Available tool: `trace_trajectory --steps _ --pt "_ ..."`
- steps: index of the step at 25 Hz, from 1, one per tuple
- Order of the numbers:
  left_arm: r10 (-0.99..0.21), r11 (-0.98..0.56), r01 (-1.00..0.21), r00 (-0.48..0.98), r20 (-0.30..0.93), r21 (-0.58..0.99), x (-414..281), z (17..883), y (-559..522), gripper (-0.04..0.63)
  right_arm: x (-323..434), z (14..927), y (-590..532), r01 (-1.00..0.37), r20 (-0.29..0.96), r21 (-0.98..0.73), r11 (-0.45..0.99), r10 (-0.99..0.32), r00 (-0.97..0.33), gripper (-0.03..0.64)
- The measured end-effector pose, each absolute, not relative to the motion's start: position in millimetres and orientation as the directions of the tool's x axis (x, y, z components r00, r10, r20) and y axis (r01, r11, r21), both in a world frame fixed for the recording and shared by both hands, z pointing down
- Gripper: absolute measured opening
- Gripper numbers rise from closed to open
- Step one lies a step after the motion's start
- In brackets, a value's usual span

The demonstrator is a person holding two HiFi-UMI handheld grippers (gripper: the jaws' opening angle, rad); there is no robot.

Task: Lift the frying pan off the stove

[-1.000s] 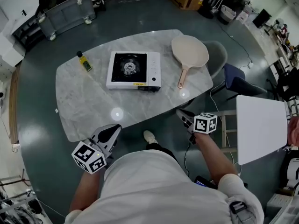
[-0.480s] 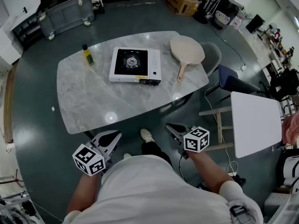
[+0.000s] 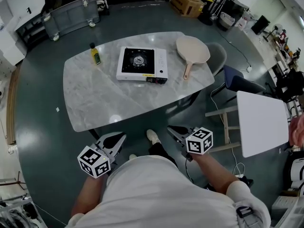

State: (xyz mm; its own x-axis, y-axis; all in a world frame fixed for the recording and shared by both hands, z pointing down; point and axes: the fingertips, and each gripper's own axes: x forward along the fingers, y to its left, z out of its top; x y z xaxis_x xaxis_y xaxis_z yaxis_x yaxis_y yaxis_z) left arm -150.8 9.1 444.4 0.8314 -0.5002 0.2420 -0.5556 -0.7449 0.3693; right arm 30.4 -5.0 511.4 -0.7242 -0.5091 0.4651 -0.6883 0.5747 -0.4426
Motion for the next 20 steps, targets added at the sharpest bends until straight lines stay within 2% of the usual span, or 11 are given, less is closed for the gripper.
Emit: trace_trajectory --steps 20 --pt "-0.542 -0.712 -0.593 0.805 0.242 0.376 -179.2 446.7 29.6 0.020 -5.6 502.2 3.1 -0.651 0.469 -0.404 0.643 -0.466 -0.751 0.005"
